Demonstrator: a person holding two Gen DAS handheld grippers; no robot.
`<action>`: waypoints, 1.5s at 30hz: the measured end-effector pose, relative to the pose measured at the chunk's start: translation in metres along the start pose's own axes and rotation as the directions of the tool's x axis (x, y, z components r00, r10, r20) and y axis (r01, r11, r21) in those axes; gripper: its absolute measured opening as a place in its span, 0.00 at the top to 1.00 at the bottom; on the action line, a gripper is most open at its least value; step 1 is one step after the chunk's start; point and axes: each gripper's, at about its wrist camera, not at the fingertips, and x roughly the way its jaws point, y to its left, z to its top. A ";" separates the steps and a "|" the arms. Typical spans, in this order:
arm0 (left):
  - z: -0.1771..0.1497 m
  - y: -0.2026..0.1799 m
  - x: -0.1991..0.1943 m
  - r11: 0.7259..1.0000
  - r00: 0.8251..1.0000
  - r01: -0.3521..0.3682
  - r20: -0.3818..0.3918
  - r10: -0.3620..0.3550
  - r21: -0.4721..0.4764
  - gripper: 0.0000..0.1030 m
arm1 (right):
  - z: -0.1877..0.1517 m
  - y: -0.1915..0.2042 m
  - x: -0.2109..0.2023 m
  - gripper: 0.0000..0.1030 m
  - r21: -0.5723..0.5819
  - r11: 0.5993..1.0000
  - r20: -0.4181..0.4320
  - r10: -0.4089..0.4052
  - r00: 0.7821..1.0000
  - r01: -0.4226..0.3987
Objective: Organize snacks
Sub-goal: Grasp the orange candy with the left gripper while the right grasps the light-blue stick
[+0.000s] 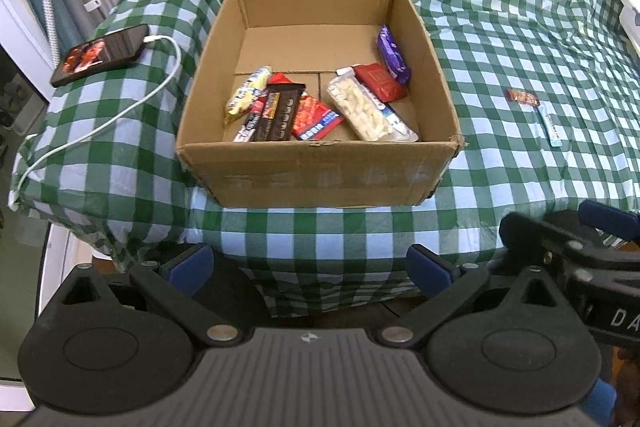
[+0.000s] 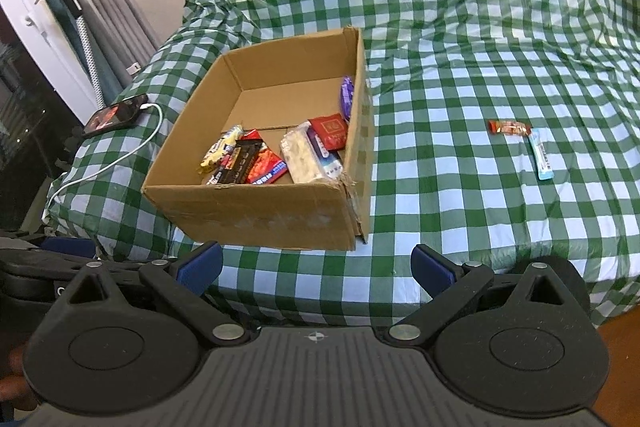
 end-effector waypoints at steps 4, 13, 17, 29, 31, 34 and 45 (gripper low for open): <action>0.019 -0.012 0.005 1.000 1.000 0.008 0.008 -0.008 0.012 0.00 | 0.010 -0.010 0.000 0.03 0.012 1.000 0.042 -0.005 0.999 0.004; 0.077 -0.072 0.023 0.991 0.997 0.058 0.038 -0.063 0.121 0.00 | 0.040 -0.081 0.013 0.03 0.114 0.987 0.071 -0.121 0.990 0.112; 0.101 -0.104 0.039 0.981 0.996 0.069 0.035 -0.076 0.179 0.00 | 0.047 -0.130 0.027 0.03 0.178 0.964 0.074 -0.215 0.974 0.199; 0.174 -0.205 0.116 0.950 0.997 0.045 0.044 -0.062 0.309 0.00 | 0.066 -0.253 0.137 0.04 0.175 0.919 0.028 -0.363 0.931 0.353; 0.185 -0.219 0.129 0.945 0.996 0.056 0.044 -0.075 0.322 0.00 | 0.073 -0.265 0.160 0.04 0.154 0.920 0.011 -0.366 0.931 0.360; 0.199 -0.239 0.149 0.934 0.995 0.055 0.054 -0.079 0.353 0.00 | 0.079 -0.274 0.188 0.20 0.125 0.927 -0.020 -0.354 0.935 0.354; 0.215 -0.330 0.218 0.758 0.970 0.170 0.027 -0.241 0.630 0.00 | 0.066 -0.319 0.174 0.92 0.195 0.874 -0.027 -0.449 0.893 0.445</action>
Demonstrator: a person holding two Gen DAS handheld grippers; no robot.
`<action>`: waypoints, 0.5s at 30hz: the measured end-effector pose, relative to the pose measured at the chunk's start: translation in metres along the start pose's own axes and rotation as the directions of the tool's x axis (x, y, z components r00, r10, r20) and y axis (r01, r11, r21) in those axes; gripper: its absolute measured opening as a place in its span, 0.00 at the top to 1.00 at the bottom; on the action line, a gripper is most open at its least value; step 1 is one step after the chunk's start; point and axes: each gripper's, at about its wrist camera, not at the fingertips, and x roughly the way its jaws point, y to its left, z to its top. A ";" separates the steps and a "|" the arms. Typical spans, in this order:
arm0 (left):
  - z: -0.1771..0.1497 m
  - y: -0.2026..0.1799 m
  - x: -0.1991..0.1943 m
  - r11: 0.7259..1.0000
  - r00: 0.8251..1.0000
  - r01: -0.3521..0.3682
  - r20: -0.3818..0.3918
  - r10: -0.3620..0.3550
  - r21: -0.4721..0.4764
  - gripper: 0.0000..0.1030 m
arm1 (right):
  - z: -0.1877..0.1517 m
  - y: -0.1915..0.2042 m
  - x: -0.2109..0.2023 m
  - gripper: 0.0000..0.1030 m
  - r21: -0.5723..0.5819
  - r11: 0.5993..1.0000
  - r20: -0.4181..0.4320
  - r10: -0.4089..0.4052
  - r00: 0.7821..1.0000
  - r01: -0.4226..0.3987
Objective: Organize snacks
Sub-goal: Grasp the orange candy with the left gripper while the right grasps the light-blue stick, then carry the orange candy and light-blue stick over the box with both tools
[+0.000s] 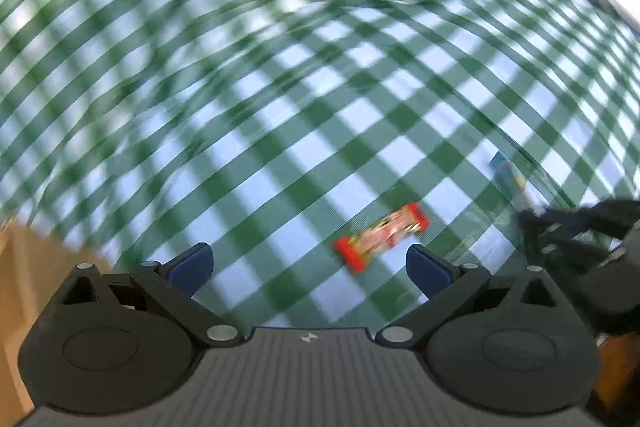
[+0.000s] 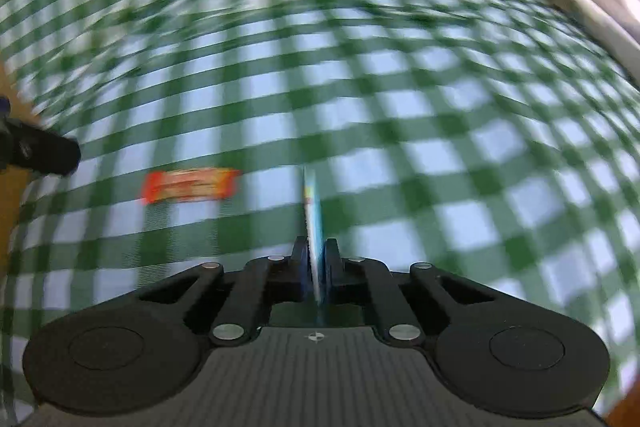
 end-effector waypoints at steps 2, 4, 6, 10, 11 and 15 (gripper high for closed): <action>0.006 -0.009 0.016 0.998 0.999 0.033 0.003 -0.034 0.060 0.00 | -0.001 -0.021 -0.003 0.92 0.050 0.999 -0.010 -0.019 1.000 0.020; 0.012 -0.017 0.037 0.992 0.997 0.072 -0.029 -0.069 0.100 0.00 | -0.003 -0.033 -0.004 0.92 0.065 0.998 -0.011 -0.017 1.000 0.017; 0.015 -0.022 0.055 0.988 0.992 0.108 -0.084 -0.100 0.110 0.01 | -0.003 -0.038 -0.003 0.92 0.063 0.998 -0.015 -0.002 1.000 0.003; 0.020 -0.021 0.082 0.982 0.967 0.186 -0.184 -0.177 0.030 0.30 | 0.000 -0.037 0.002 0.92 0.067 0.998 -0.015 0.002 1.000 -0.001; 0.021 -0.019 0.082 0.982 0.965 0.191 -0.181 -0.188 0.001 0.41 | 0.000 -0.038 0.003 0.92 0.067 0.998 -0.012 0.003 1.000 -0.002; 0.021 -0.019 0.068 0.983 0.967 0.180 -0.182 -0.181 -0.023 0.78 | -0.001 -0.038 -0.002 0.93 0.068 0.998 -0.003 0.008 1.000 -0.007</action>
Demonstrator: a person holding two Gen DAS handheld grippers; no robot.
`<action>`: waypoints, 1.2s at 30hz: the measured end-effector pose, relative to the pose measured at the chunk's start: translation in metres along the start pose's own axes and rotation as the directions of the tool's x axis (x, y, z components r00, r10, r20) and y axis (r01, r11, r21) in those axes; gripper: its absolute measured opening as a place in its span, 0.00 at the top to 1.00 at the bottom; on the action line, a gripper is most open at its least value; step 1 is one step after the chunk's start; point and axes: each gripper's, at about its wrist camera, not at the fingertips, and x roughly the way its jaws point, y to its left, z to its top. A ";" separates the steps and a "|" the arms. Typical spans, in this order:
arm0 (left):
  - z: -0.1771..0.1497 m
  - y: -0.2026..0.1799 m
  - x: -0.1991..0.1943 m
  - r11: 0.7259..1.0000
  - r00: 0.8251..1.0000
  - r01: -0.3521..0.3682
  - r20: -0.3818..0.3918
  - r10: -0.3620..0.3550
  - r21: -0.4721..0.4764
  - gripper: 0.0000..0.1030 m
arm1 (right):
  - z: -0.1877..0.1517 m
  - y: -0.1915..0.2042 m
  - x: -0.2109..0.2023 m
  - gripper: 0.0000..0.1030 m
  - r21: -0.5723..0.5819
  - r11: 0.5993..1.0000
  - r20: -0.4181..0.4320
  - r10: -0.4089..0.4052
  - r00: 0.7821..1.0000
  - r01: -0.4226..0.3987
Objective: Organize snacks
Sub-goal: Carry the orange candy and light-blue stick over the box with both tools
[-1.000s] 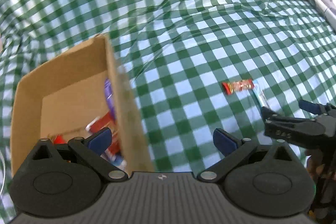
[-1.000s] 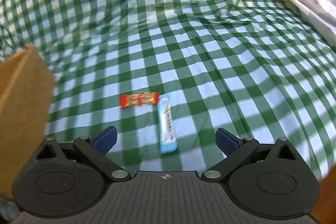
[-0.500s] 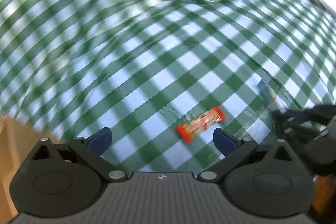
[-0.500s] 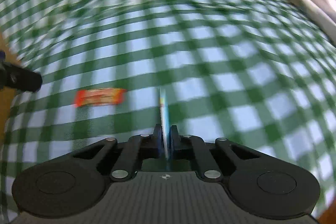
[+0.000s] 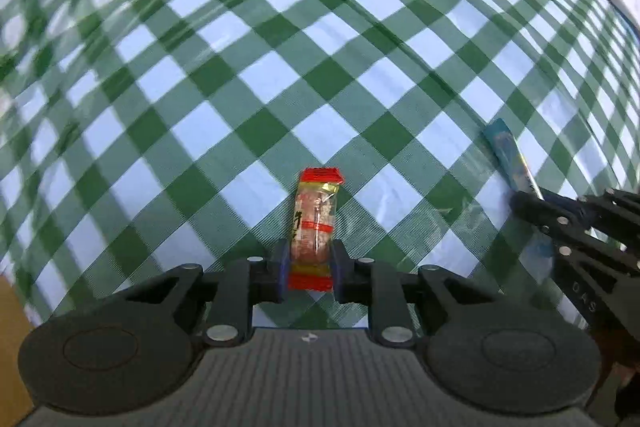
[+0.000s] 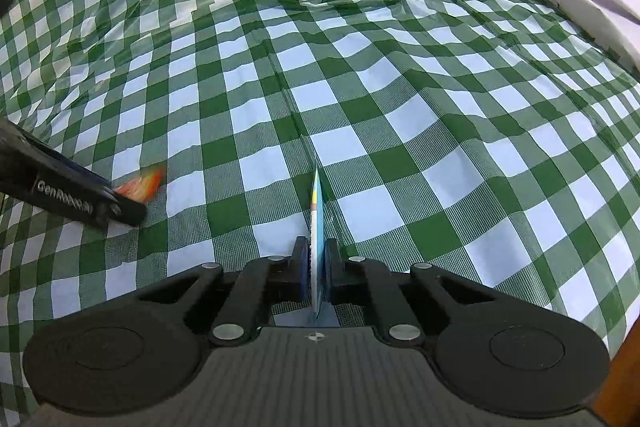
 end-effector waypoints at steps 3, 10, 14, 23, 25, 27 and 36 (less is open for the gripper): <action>-0.010 -0.001 -0.014 0.998 0.999 -0.046 0.014 0.047 -0.032 0.78 | 0.002 0.001 -0.009 0.93 0.013 1.000 0.014 0.012 1.000 -0.012; -0.048 -0.010 -0.084 0.985 0.991 -0.104 0.068 0.114 -0.136 0.78 | 0.004 0.016 -0.061 0.93 0.025 0.998 0.067 0.060 0.996 -0.062; -0.077 -0.013 -0.131 0.978 0.984 -0.119 0.108 0.138 -0.170 0.78 | -0.005 0.033 -0.095 0.93 -0.004 0.994 0.069 0.107 0.992 -0.107; -0.163 -0.009 -0.225 0.952 0.970 -0.131 0.162 0.181 -0.278 0.78 | -0.045 0.087 -0.178 0.93 -0.109 0.966 0.047 0.241 0.969 -0.234; -0.187 -0.007 -0.242 0.941 0.967 -0.136 0.163 0.194 -0.309 0.78 | -0.057 0.103 -0.197 0.93 -0.142 0.954 0.038 0.272 0.962 -0.264; -0.215 -0.003 -0.259 0.927 0.963 -0.153 0.160 0.218 -0.343 0.78 | -0.069 0.119 -0.214 0.93 -0.172 0.940 0.024 0.302 0.953 -0.294; -0.335 0.016 -0.312 0.853 0.951 -0.169 0.145 0.272 -0.495 0.78 | -0.119 0.183 -0.279 0.93 -0.316 0.859 -0.030 0.415 0.909 -0.402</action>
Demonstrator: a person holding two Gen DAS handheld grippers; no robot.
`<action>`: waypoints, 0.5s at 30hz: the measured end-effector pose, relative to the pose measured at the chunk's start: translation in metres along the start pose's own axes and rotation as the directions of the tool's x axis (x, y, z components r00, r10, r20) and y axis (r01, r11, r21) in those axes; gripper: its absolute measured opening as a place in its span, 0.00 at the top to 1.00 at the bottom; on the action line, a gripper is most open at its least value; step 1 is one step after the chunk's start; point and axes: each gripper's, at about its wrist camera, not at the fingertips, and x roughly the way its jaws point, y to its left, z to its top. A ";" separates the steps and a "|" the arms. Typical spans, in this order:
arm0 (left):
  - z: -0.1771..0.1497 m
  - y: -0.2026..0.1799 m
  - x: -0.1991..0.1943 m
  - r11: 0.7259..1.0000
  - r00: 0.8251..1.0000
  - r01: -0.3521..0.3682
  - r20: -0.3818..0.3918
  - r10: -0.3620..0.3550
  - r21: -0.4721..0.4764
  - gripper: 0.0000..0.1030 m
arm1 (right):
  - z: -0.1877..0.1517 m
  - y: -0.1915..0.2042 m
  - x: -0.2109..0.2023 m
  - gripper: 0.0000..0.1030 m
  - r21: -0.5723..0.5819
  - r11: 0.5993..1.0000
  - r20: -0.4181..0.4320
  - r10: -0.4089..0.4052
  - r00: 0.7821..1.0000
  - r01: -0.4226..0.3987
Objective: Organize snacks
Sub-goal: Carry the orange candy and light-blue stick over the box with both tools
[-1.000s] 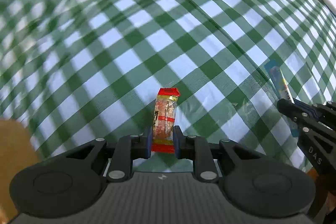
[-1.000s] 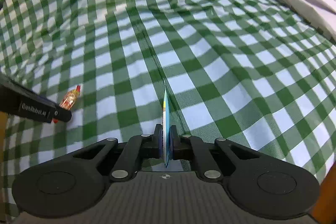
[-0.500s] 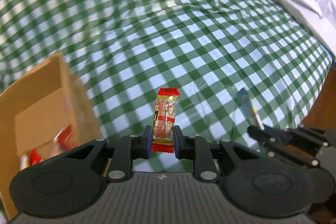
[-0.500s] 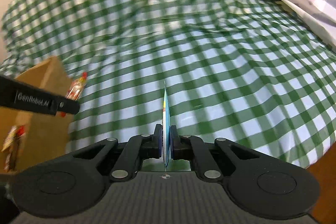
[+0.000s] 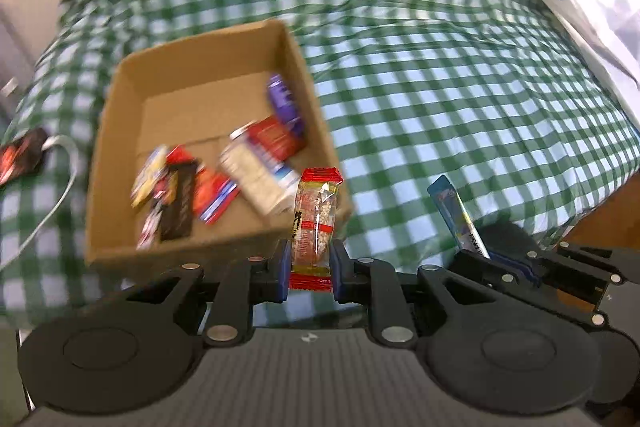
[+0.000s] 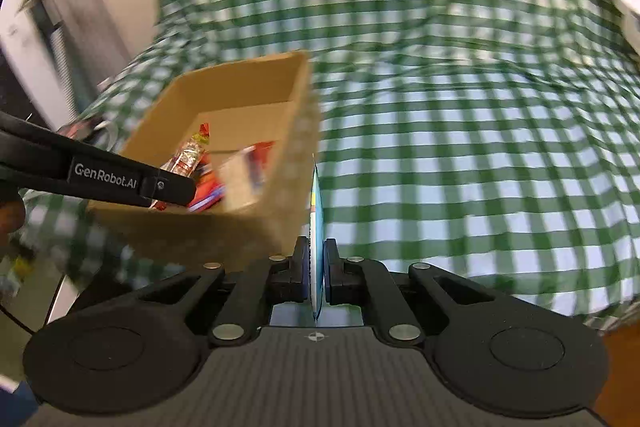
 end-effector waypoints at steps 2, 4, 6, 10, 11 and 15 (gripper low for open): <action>-0.013 0.014 -0.006 1.000 1.000 -0.009 0.001 0.010 -0.030 0.78 | -0.003 0.015 -0.002 0.93 -0.027 1.000 -0.012 0.013 1.000 -0.013; -0.023 0.028 -0.013 0.998 1.000 -0.007 0.003 0.007 -0.062 0.78 | -0.006 0.027 -0.003 0.93 -0.048 0.999 -0.022 0.020 1.000 -0.022; -0.031 0.041 -0.020 0.996 1.000 0.001 0.011 0.000 -0.093 0.78 | -0.007 0.036 -0.005 0.93 -0.070 0.997 -0.025 0.020 0.999 -0.022; -0.043 0.065 -0.032 0.989 0.999 0.023 0.034 -0.018 -0.147 0.78 | -0.007 0.052 -0.012 0.93 -0.119 0.993 -0.018 0.011 1.000 -0.013; -0.045 0.070 -0.034 0.987 0.999 0.029 0.036 -0.024 -0.157 0.78 | -0.008 0.055 -0.014 0.93 -0.128 0.992 -0.017 0.007 1.000 -0.009; -0.049 0.078 -0.037 0.984 0.999 0.031 0.045 -0.023 -0.174 0.78 | -0.008 0.062 -0.016 0.93 -0.149 0.989 -0.017 -0.006 1.000 0.003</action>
